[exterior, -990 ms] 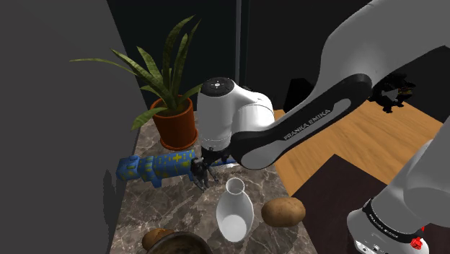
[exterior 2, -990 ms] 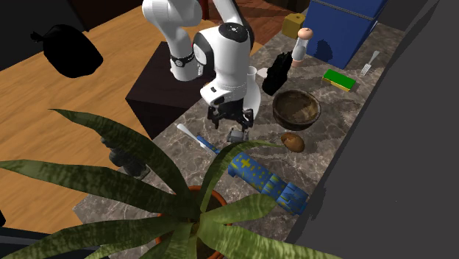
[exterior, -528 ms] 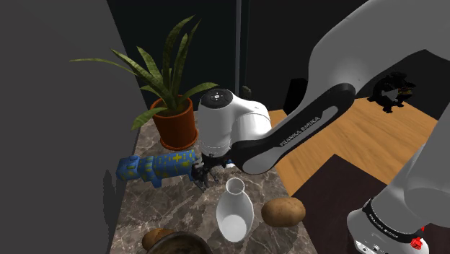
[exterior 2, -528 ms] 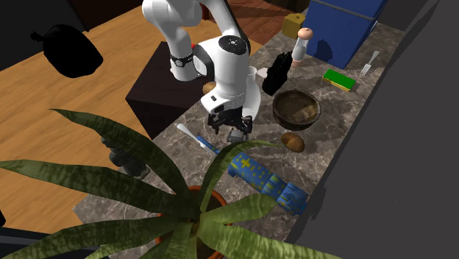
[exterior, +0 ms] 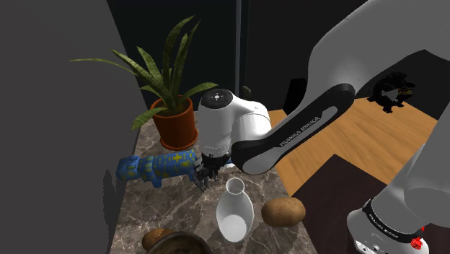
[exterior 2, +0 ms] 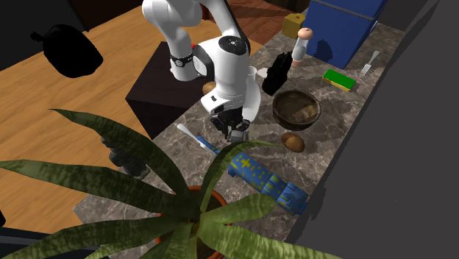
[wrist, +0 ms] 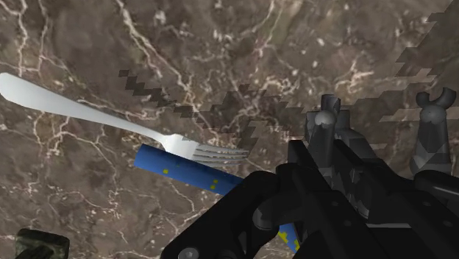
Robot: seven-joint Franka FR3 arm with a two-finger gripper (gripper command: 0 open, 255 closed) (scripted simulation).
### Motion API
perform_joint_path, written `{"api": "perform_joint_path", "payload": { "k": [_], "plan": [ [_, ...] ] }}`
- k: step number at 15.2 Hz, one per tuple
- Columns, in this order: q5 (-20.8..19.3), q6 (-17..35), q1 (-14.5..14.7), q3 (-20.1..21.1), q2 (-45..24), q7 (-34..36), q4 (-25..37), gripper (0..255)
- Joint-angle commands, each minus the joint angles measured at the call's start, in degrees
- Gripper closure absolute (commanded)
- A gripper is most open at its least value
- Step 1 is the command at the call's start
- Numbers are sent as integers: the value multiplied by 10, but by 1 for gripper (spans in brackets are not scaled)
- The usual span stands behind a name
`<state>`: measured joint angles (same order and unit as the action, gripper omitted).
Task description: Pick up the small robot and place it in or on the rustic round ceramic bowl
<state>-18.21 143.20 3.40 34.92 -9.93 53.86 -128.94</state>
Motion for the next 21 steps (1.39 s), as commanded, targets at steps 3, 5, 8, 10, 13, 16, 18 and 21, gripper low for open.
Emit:
{"api": "perform_joint_path", "payload": {
  "k": [3, 5, 8, 10, 13, 16, 18, 21],
  "plan": [
    [0, 0, 0, 0, 0, 0, 0, 255],
    [0, 0, 0, 0, 0, 0, 0, 255],
    [8, -6, -2, 3, 6, -6, 1, 255],
    [23, -18, -5, 7, 19, -18, 5, 255],
    [45, -37, -9, 12, 37, -34, 11, 255],
    [65, -57, -12, 16, 55, -50, 18, 255],
    [77, -71, -14, 18, 66, -59, 24, 255],
    [94, -91, -15, 19, 81, -72, 33, 255]
  ]
}}
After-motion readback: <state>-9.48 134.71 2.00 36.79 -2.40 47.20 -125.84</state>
